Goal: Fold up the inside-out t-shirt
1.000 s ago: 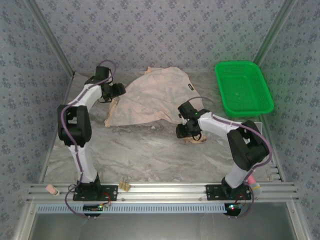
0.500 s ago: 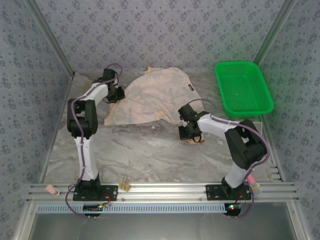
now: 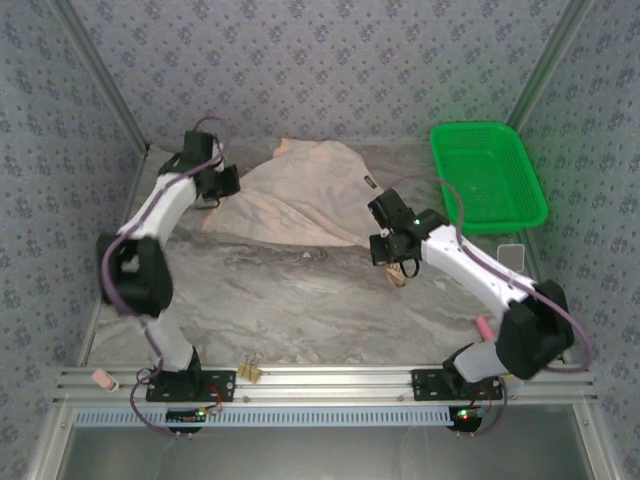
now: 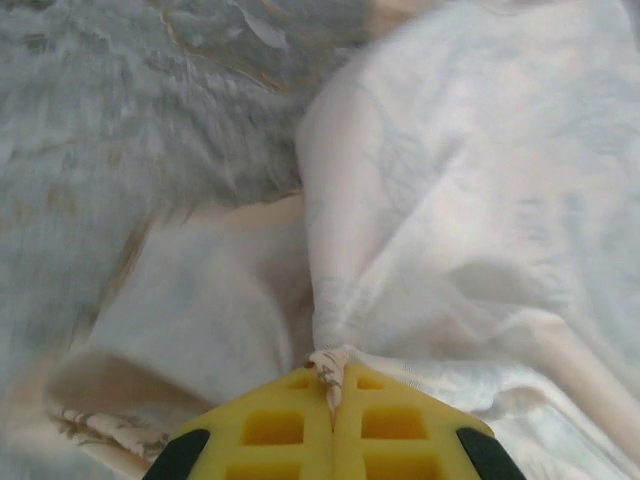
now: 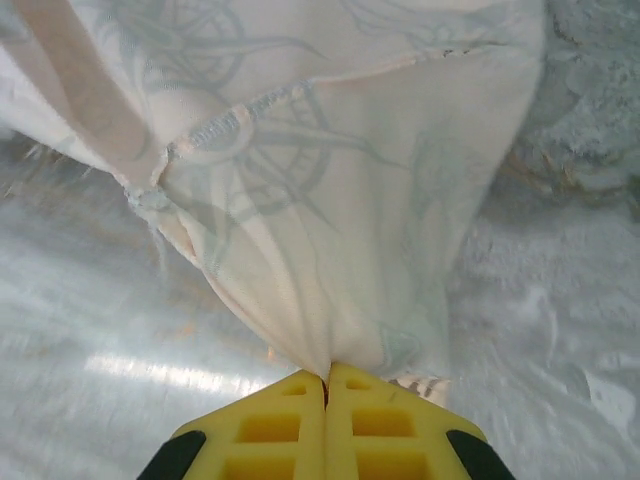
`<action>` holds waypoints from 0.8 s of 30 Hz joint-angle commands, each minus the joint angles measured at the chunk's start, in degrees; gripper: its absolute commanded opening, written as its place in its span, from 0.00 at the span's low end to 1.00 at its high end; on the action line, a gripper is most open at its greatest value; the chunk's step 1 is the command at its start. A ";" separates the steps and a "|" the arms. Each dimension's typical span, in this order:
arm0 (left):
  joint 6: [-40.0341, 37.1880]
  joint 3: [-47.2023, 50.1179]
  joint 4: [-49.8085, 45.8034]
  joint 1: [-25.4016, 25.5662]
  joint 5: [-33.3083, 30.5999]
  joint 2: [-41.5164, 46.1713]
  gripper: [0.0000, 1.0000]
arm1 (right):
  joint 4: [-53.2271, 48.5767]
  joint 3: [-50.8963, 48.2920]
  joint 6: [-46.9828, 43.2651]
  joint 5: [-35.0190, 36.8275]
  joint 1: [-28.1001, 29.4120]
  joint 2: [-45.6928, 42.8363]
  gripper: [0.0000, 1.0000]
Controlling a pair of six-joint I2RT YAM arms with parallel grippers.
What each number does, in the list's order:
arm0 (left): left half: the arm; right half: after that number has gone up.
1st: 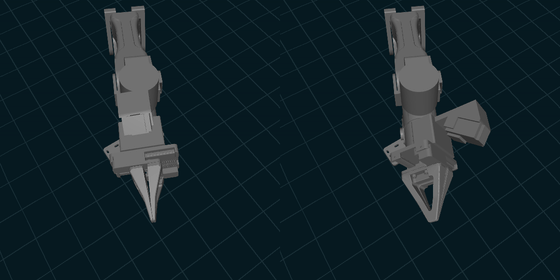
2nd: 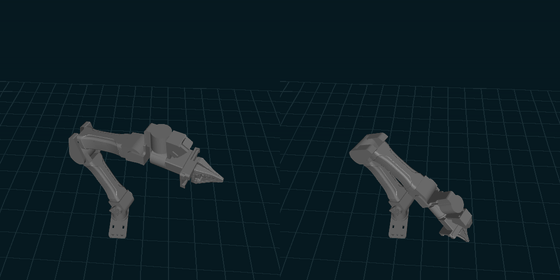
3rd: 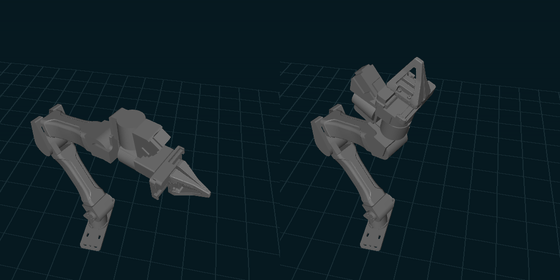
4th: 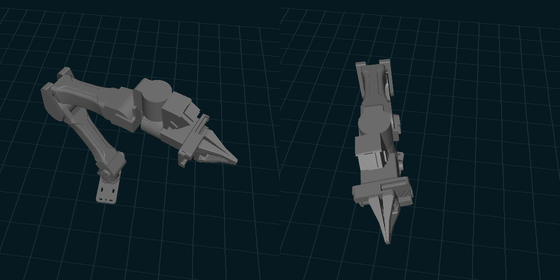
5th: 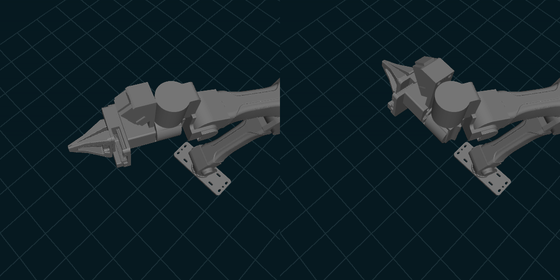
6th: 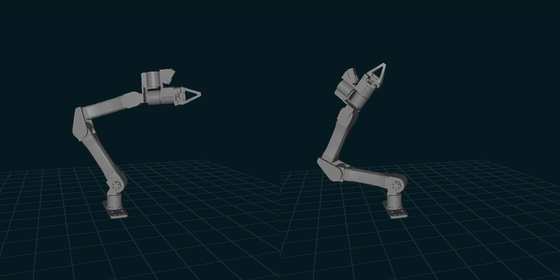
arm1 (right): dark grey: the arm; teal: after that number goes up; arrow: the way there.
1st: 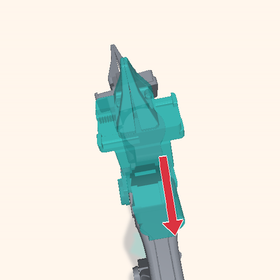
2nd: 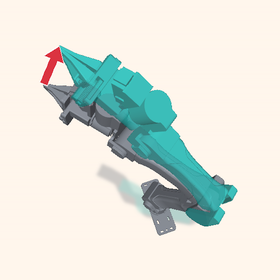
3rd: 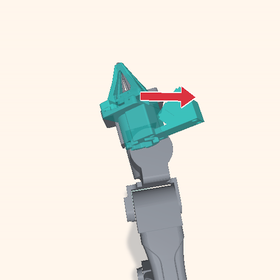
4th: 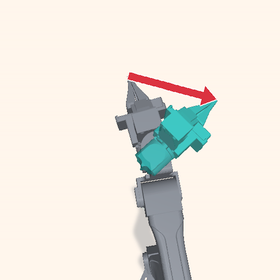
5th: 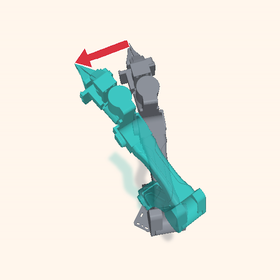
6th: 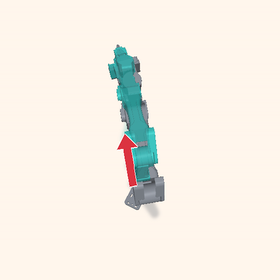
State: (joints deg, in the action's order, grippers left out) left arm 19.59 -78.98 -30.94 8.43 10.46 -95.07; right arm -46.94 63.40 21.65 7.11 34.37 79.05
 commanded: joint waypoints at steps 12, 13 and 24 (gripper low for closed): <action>24.95 47.25 -7.56 5.10 2.19 42.41 0.84 | -5.52 -1.66 0.70 -21.37 -6.46 0.90 0.43; 24.15 46.48 -7.56 3.97 1.29 42.01 0.95 | -4.57 0.90 -1.01 -20.38 -8.77 3.13 0.44; 13.28 30.30 -1.36 -2.71 1.48 16.29 0.91 | 5.27 17.00 -1.82 -10.43 -14.42 27.74 0.47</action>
State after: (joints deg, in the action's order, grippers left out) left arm 36.16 -45.58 -33.71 5.74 12.58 -75.44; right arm -41.91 78.83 19.46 -7.33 20.62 103.74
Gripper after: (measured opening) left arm 0.910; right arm 0.473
